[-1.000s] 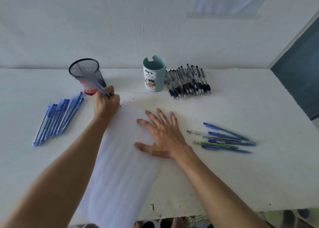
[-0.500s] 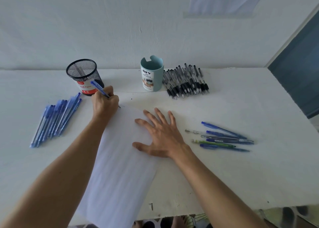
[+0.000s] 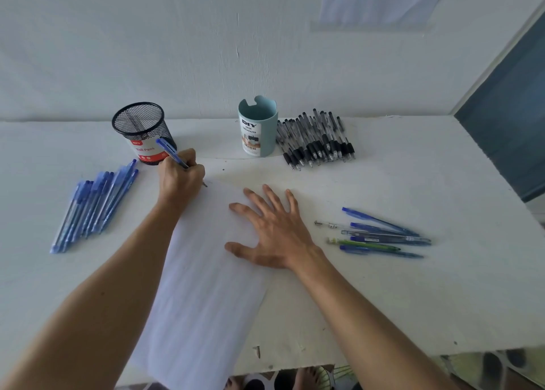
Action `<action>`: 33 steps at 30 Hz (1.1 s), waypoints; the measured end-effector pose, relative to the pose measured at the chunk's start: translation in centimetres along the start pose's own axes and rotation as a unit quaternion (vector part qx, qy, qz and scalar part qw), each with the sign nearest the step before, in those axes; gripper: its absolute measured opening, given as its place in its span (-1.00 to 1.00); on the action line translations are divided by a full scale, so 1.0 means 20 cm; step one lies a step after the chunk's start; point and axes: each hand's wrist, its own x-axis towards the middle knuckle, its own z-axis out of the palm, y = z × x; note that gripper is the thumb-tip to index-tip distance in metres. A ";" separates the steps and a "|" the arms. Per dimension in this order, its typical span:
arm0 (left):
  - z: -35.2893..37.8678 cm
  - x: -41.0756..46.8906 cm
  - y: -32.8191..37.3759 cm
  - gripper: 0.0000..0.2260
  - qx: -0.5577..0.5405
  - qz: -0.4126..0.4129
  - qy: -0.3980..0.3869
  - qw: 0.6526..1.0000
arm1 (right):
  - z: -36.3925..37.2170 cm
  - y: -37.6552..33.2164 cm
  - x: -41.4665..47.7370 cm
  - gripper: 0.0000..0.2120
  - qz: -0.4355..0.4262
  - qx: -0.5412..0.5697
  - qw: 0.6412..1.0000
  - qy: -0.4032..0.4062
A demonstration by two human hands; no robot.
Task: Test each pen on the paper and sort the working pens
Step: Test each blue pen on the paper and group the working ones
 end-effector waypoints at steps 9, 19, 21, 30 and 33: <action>-0.03 -0.01 0.00 -0.83 -0.056 -0.039 0.063 0.996 | -0.01 0.00 0.00 -0.26 -0.001 0.002 1.000 -0.001; -0.05 -0.09 0.09 -0.82 -0.044 0.009 0.109 0.993 | -0.01 -0.01 0.00 -0.29 0.007 0.012 1.000 0.011; -0.08 -0.10 0.09 -0.94 -0.017 0.007 0.060 0.998 | -0.01 0.00 0.00 -0.29 0.010 0.014 1.000 0.005; -0.29 -0.17 -0.06 -0.75 0.241 0.072 -0.032 0.967 | -0.03 -0.01 0.00 -0.29 0.022 0.035 0.999 -0.014; -0.33 -0.18 -0.10 -0.75 0.297 0.055 -0.019 0.953 | -0.03 -0.03 0.00 -0.31 0.029 0.046 0.998 -0.016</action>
